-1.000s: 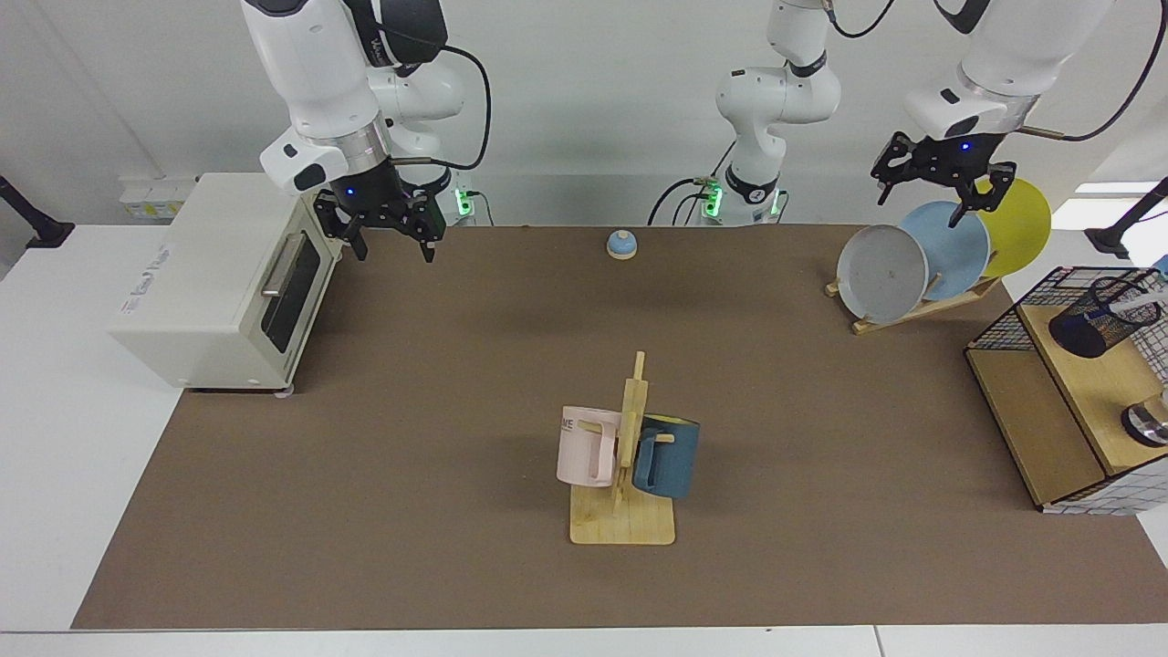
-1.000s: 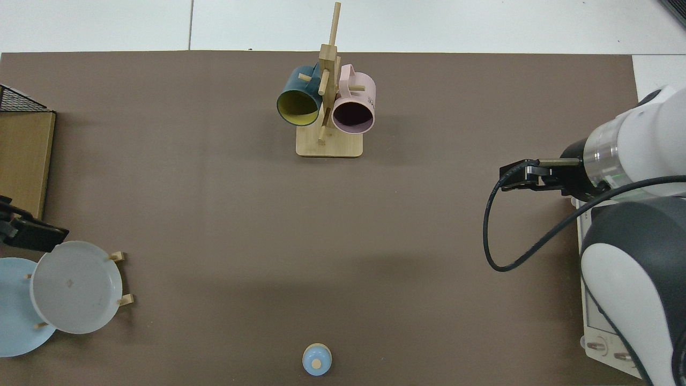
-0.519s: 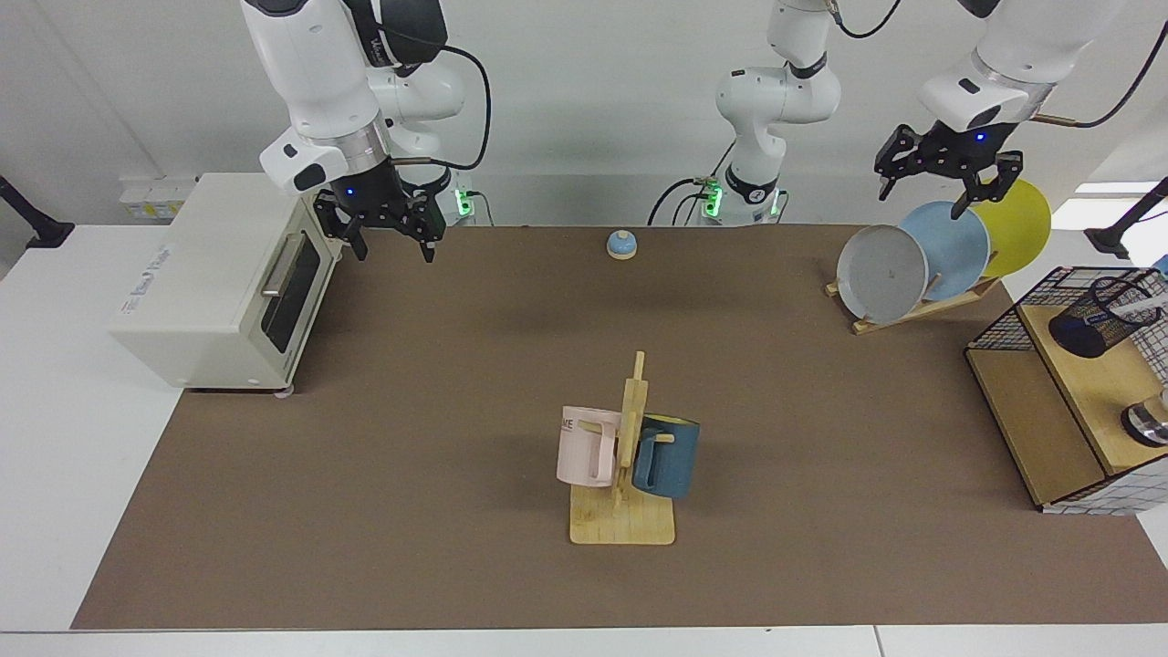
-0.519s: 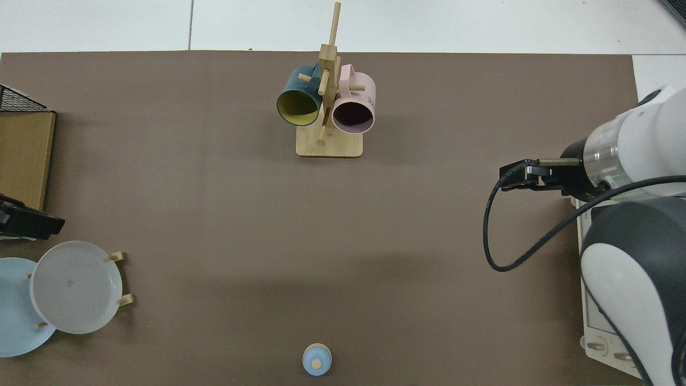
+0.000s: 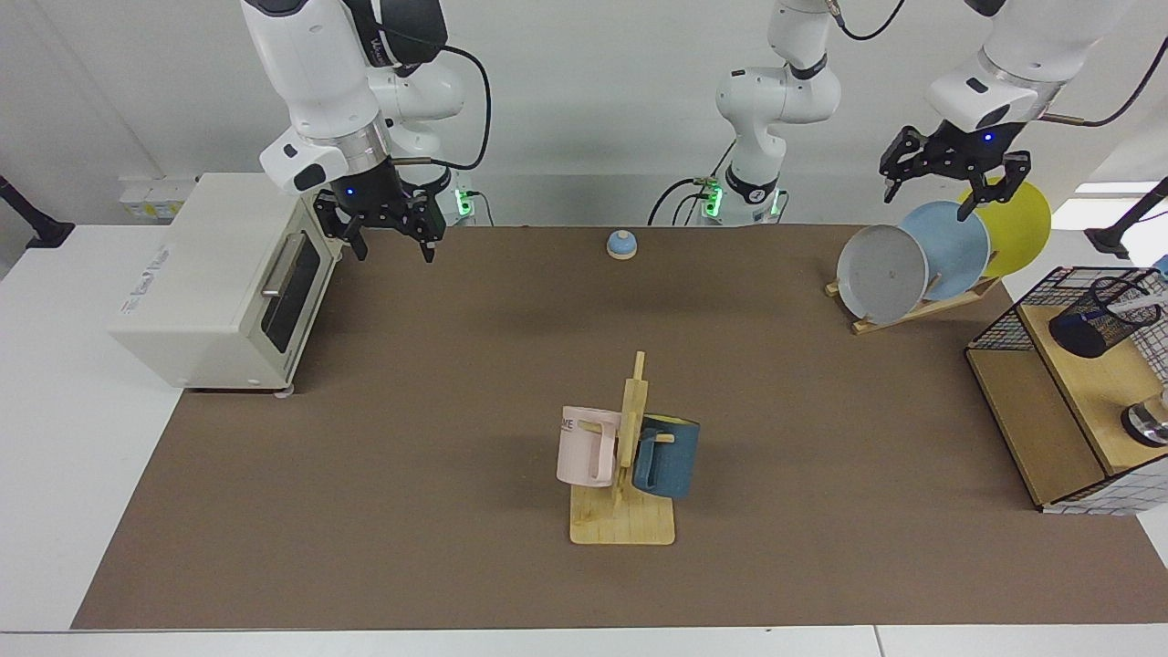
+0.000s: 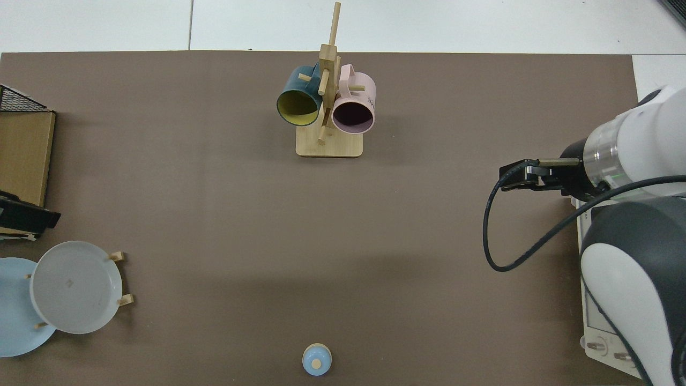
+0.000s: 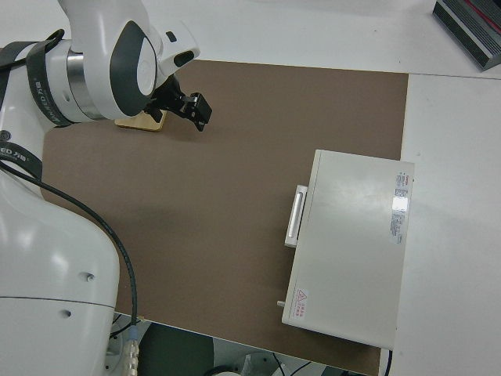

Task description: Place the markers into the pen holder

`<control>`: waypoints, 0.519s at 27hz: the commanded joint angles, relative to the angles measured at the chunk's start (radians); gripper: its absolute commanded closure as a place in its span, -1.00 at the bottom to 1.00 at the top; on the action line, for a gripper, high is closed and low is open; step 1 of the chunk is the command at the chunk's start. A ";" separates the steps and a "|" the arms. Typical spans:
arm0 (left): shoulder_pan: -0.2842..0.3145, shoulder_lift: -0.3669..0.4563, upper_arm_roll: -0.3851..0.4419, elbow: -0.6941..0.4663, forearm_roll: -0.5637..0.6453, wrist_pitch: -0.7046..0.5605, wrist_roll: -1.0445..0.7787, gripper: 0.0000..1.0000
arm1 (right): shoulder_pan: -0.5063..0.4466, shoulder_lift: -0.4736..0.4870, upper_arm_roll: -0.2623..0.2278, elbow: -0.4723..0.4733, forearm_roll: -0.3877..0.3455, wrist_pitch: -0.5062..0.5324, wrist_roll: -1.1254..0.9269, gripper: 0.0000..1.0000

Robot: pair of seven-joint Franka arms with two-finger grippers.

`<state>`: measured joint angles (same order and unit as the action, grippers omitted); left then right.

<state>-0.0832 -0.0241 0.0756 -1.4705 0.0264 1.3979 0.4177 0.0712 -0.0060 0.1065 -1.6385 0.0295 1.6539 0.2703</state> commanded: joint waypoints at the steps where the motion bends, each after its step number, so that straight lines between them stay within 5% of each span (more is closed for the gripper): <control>1: 0.008 0.004 0.000 0.019 -0.011 -0.026 -0.010 -1.00 | -0.016 -0.011 0.010 -0.004 0.020 0.003 0.010 -0.99; 14: 0.006 0.001 0.000 0.010 -0.017 -0.008 -0.074 -1.00 | -0.018 -0.011 0.010 -0.004 0.020 0.003 0.010 -0.99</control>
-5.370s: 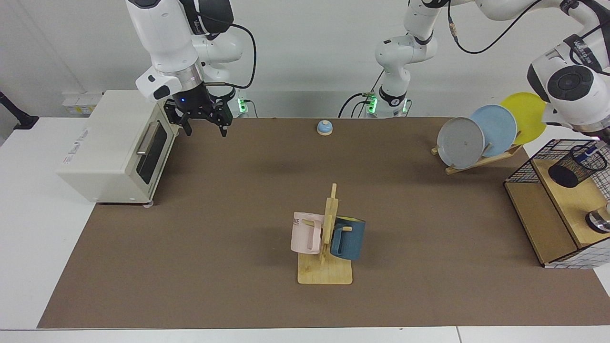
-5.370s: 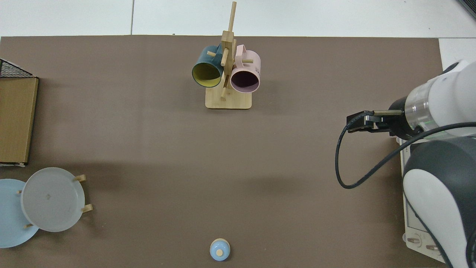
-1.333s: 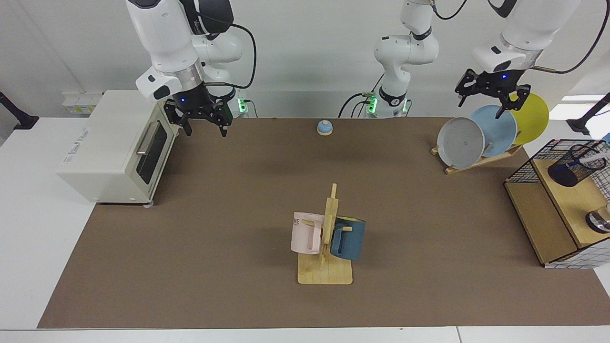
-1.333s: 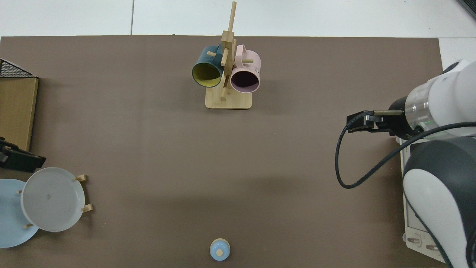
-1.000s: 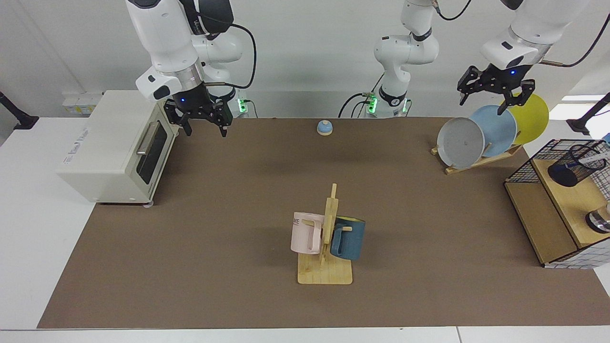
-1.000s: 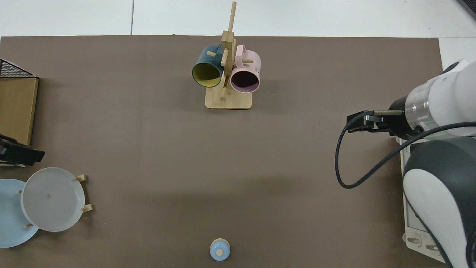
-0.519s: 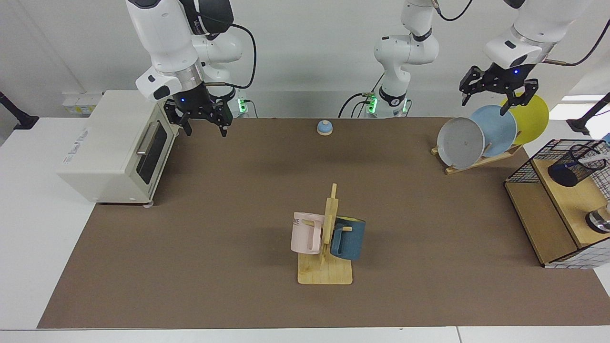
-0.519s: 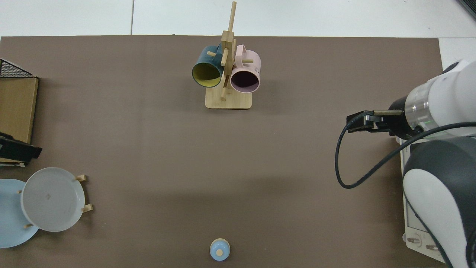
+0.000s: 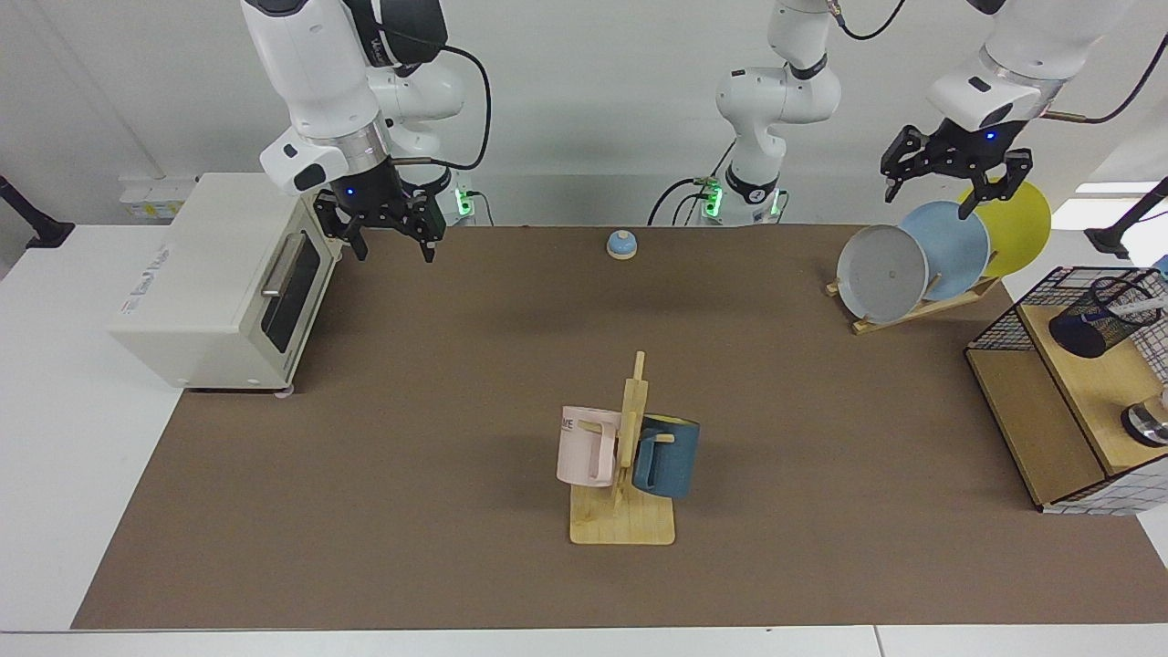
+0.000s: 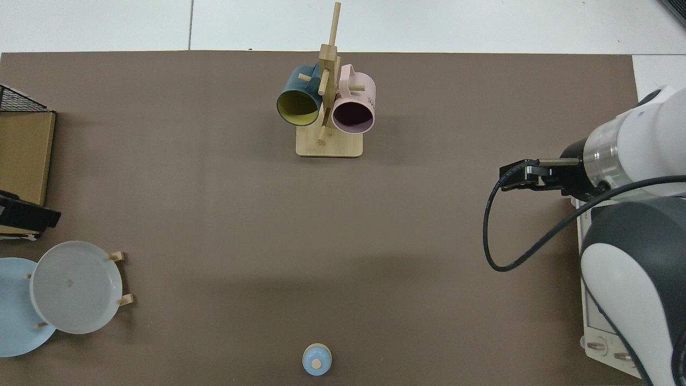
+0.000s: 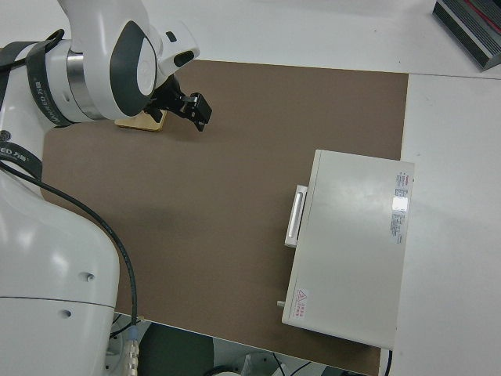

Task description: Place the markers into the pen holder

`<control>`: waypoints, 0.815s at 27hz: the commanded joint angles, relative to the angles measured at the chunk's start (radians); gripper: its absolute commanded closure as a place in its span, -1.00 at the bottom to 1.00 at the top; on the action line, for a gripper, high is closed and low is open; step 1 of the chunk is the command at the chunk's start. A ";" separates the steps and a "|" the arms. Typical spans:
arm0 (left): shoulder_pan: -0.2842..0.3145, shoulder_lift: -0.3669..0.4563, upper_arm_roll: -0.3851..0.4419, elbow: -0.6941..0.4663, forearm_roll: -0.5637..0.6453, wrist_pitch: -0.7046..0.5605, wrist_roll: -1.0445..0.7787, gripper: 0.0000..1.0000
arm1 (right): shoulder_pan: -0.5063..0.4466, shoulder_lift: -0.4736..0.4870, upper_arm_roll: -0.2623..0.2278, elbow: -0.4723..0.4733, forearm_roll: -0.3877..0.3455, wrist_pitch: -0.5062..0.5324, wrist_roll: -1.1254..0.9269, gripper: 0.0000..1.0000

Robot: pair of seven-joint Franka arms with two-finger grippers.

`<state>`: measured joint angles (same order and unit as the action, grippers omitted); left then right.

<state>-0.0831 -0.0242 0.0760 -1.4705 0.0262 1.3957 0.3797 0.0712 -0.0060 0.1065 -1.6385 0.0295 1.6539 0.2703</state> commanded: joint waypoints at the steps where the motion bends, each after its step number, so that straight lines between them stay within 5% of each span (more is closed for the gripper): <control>1: 0.006 0.001 -0.001 0.010 -0.017 -0.007 -0.038 -1.00 | -0.016 -0.011 0.010 -0.004 0.020 0.003 0.012 -0.99; 22: 0.005 0.000 -0.002 0.010 -0.048 -0.015 -0.143 -1.00 | -0.004 -0.011 0.012 -0.003 0.020 0.004 0.010 -0.99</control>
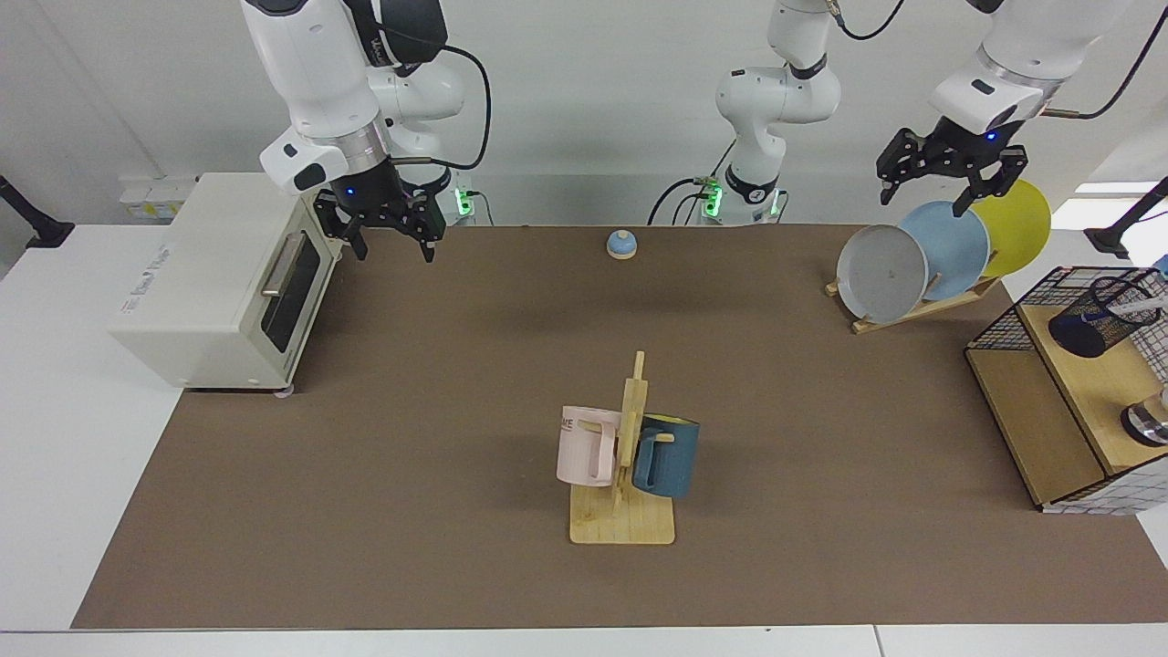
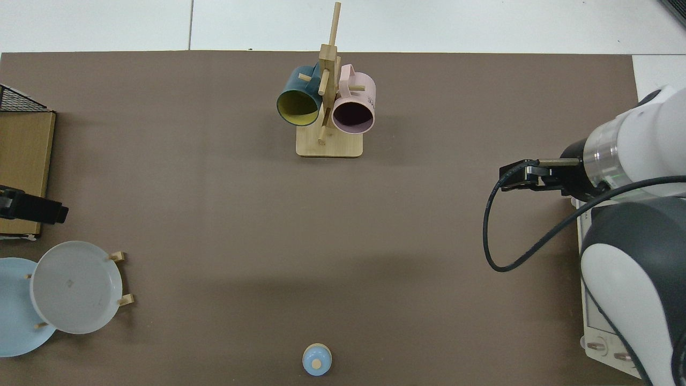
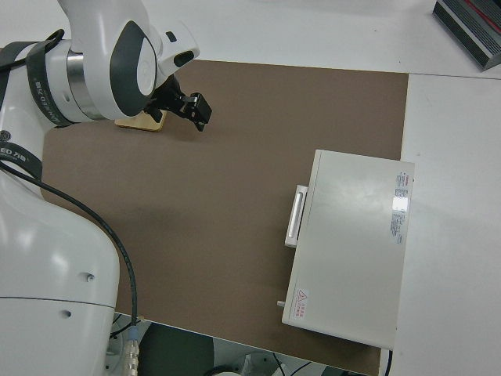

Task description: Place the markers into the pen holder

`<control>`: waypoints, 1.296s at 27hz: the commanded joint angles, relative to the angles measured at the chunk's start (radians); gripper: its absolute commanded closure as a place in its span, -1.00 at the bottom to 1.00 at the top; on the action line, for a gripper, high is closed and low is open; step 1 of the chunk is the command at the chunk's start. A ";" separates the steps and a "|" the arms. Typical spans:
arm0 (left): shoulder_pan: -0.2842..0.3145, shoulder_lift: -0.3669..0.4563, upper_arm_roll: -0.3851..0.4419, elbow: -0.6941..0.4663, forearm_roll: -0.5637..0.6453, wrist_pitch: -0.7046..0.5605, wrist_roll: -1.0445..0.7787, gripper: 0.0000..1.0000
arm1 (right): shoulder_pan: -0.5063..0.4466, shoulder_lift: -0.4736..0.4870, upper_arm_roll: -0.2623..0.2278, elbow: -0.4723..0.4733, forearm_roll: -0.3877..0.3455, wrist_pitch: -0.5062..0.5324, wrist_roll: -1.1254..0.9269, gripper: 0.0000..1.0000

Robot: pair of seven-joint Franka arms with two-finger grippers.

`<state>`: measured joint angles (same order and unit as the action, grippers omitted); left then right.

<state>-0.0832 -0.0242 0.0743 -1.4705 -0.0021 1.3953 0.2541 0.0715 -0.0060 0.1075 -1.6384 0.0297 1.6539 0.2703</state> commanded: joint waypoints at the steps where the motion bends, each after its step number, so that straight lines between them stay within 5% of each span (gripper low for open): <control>1: 0.006 0.000 -0.001 0.010 -0.019 -0.015 -0.018 -1.00 | -0.004 -0.011 0.011 -0.003 0.019 0.004 0.009 -0.99; 10: 0.005 0.000 -0.001 0.013 -0.012 -0.019 -0.019 -1.00 | 0.002 -0.022 0.026 0.003 0.003 -0.023 -0.016 -0.99; 20: 0.005 0.000 -0.001 0.012 -0.010 -0.019 -0.018 -1.00 | 0.022 -0.008 0.026 0.078 -0.066 -0.169 -0.174 -0.99; 35: 0.005 -0.002 -0.001 0.007 -0.007 -0.012 -0.016 -1.00 | 0.010 -0.009 0.015 0.083 -0.063 -0.184 -0.232 -0.99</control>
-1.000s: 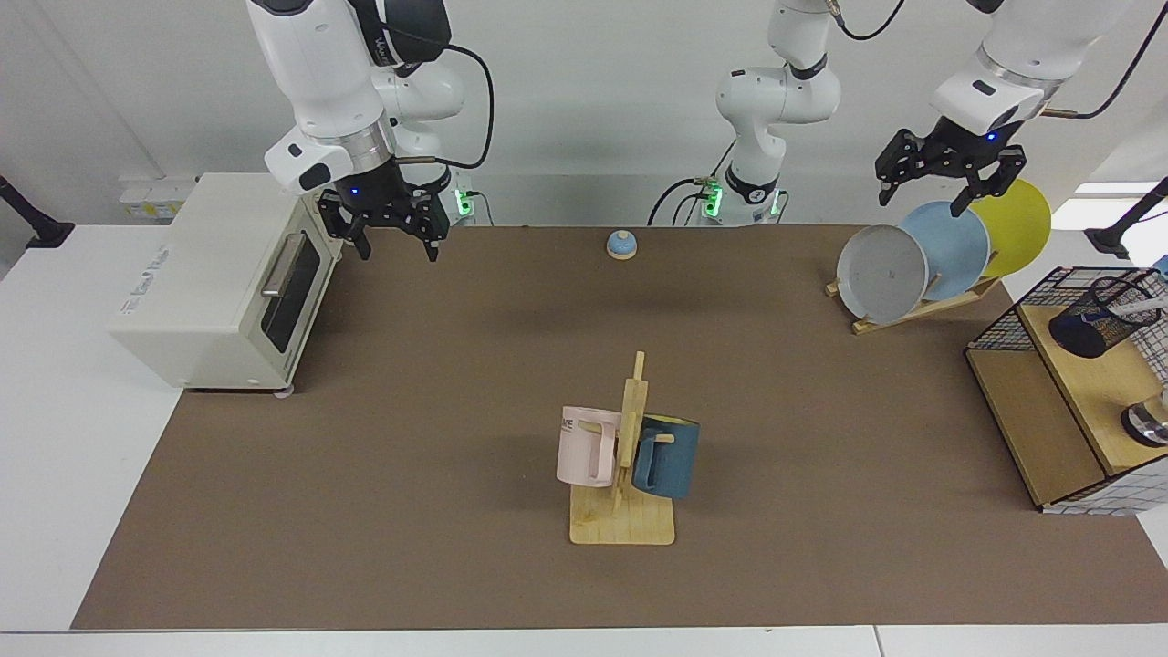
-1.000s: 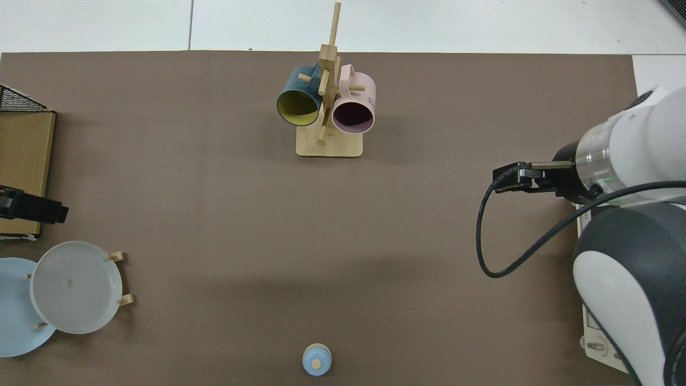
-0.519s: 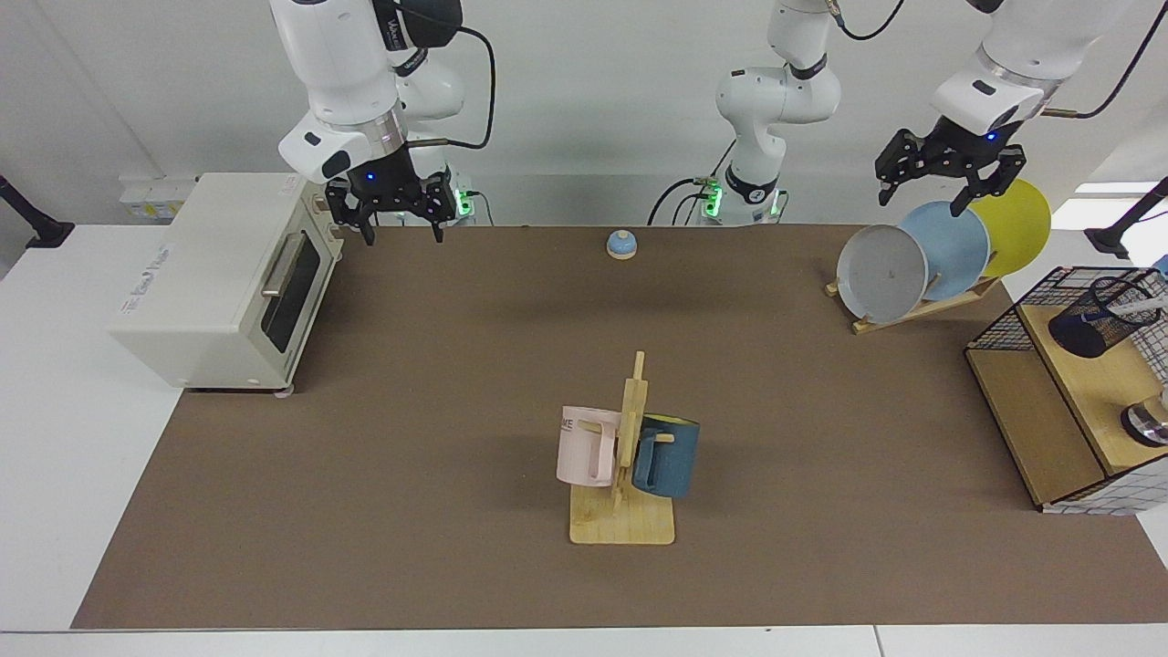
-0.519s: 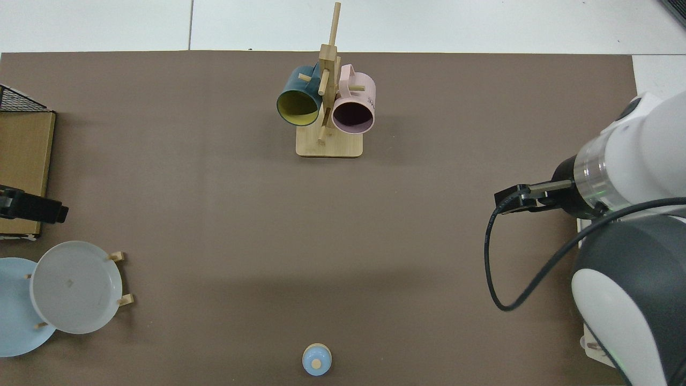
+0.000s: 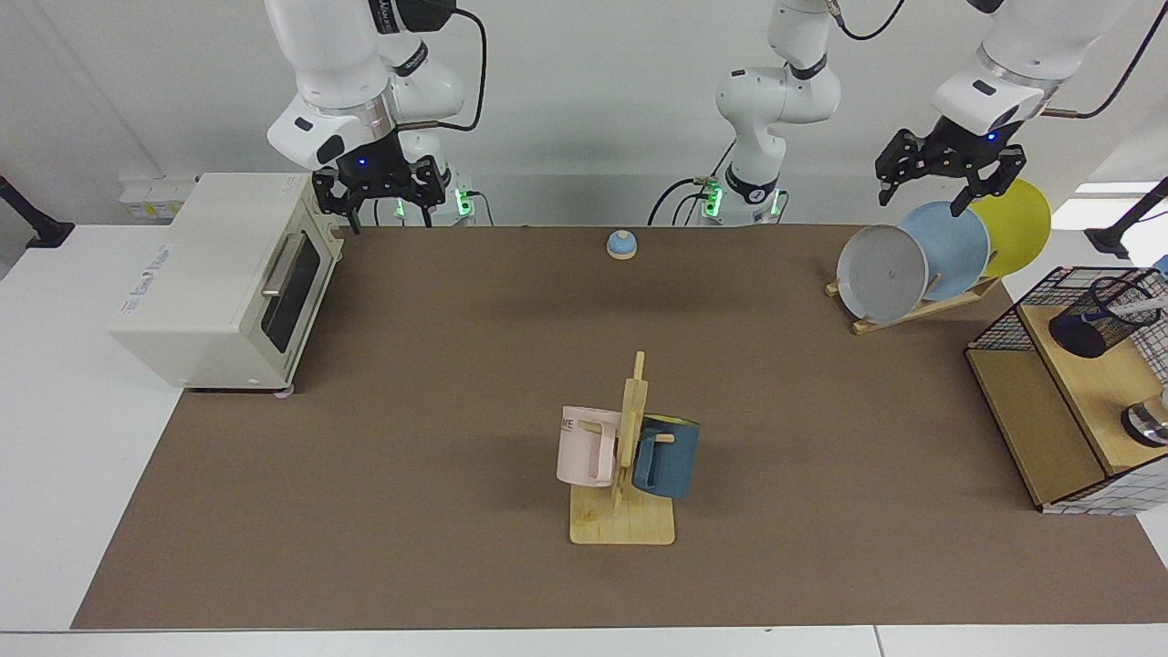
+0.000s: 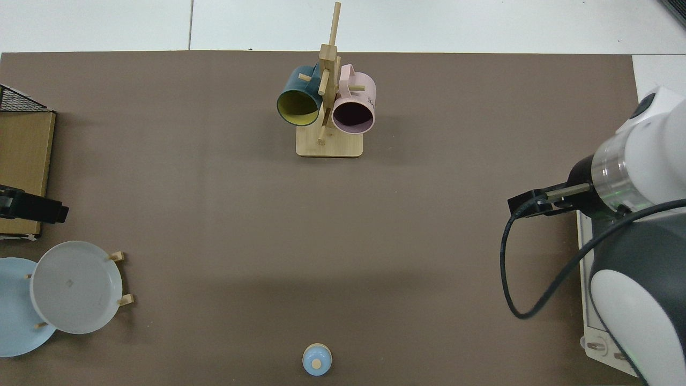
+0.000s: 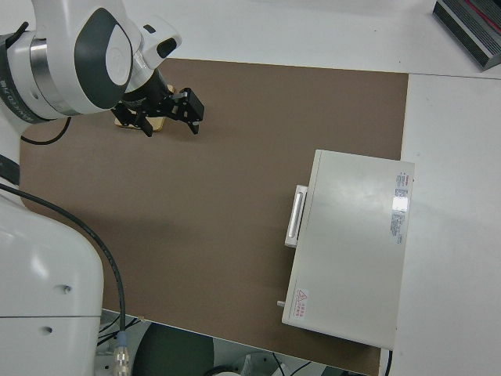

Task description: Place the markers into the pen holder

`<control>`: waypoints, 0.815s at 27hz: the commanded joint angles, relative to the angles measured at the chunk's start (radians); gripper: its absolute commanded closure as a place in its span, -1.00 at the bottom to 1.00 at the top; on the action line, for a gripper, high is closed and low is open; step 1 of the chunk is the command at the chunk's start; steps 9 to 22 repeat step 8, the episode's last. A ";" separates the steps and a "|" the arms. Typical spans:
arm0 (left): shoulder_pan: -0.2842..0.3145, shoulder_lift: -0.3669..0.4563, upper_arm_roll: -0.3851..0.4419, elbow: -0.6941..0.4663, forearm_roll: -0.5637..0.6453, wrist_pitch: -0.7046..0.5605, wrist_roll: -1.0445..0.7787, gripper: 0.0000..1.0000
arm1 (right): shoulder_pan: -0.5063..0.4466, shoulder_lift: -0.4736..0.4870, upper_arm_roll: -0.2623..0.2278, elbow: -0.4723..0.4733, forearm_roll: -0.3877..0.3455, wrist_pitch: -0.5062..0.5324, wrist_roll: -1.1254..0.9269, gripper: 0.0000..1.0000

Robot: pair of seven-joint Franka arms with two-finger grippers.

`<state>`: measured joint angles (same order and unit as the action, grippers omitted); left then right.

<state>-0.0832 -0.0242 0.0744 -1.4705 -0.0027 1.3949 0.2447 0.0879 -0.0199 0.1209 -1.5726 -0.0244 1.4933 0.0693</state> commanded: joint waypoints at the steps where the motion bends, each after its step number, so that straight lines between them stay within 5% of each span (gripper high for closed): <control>1: 0.005 -0.002 -0.001 0.007 -0.007 -0.013 -0.007 -1.00 | -0.007 0.005 0.002 0.017 -0.009 -0.022 -0.031 -0.99; 22: 0.005 -0.002 -0.001 0.007 -0.007 -0.013 -0.005 -1.00 | -0.007 0.005 0.000 0.017 -0.003 -0.018 -0.031 -0.99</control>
